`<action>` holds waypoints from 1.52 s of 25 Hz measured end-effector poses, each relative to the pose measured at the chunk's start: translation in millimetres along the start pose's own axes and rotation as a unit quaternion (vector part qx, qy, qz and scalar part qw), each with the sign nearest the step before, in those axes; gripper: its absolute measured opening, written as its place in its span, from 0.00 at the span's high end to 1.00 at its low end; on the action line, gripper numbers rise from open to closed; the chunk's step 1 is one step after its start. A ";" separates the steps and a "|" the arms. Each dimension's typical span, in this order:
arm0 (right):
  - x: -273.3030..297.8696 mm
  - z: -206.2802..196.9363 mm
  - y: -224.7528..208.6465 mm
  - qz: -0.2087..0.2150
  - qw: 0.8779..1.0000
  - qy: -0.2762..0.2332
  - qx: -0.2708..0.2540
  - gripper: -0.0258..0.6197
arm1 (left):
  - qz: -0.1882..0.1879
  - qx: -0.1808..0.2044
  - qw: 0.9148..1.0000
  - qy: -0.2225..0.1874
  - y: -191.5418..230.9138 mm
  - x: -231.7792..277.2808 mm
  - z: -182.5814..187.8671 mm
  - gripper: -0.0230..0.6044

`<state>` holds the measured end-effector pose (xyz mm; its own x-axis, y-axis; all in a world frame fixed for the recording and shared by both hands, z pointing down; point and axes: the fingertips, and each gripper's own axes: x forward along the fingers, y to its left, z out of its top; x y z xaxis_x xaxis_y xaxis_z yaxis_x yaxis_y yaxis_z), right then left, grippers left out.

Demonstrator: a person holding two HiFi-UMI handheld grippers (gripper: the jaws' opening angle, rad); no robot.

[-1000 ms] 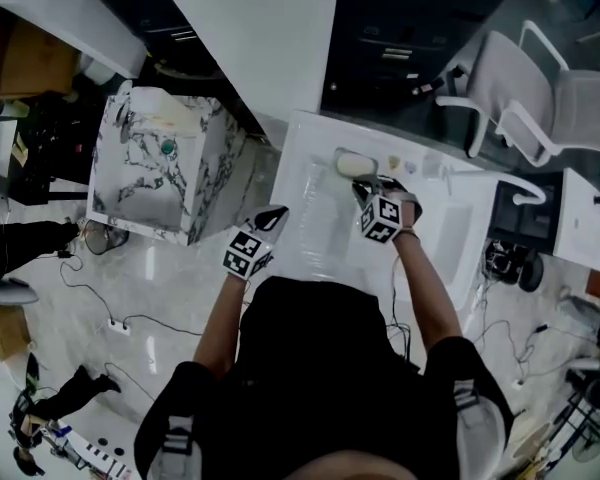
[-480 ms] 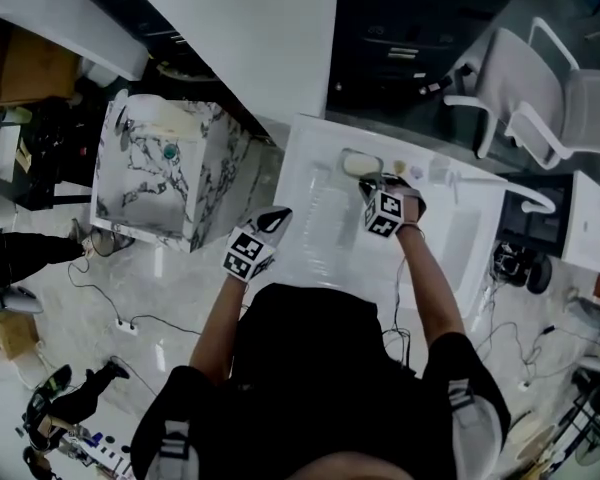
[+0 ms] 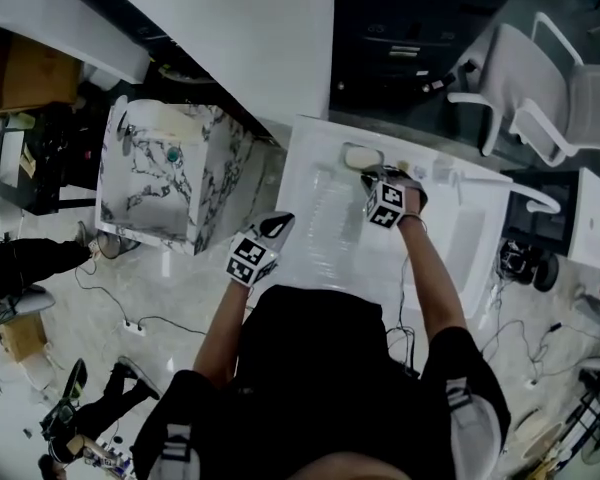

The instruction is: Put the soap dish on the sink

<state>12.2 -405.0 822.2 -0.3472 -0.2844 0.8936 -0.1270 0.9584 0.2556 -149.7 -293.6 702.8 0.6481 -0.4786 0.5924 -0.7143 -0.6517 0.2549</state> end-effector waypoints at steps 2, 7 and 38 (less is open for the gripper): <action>3.1 -2.3 -2.1 -0.002 1.000 0.002 0.000 0.92 | -0.001 0.000 1.000 0.000 -1.2 0.2 -0.2 0.96; 5.1 0.5 -4.8 -0.004 1.000 -0.013 0.012 0.92 | -0.005 0.000 1.000 0.002 -2.2 0.1 -1.3 0.96; -58.6 -1.2 4.8 -0.053 0.995 -0.039 0.077 0.86 | -0.039 0.032 0.998 -0.026 -34.8 1.1 24.2 0.96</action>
<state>33.1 -383.7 771.5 -0.3948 -0.3914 0.8312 -0.3061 0.9091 0.2827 -117.7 -285.7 676.0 0.7154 -0.4529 0.5320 -0.6434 -0.7238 0.2491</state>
